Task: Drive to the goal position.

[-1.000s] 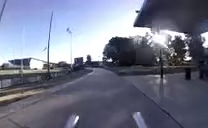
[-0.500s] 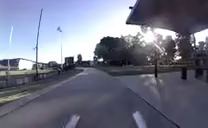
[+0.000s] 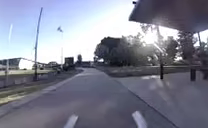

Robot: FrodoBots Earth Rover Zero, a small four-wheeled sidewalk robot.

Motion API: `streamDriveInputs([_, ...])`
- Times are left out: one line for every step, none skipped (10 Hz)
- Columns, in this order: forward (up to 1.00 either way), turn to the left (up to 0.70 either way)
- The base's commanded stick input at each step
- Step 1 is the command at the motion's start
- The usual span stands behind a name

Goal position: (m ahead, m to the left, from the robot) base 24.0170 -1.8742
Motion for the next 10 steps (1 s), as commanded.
streamDriveInputs([1.0, 0.18])
streamDriveInputs([1.0, 0.0])
streamDriveInputs([1.0, 0.0])
streamDriveInputs([1.0, 0.0])
streamDriveInputs([1.0, 0.0])
streamDriveInputs([1.0, 0.0])
streamDriveInputs([1.0, 0.0])
streamDriveInputs([1.0, 0.1])
streamDriveInputs([1.0, 0.32])
streamDriveInputs([1.0, 0.26])
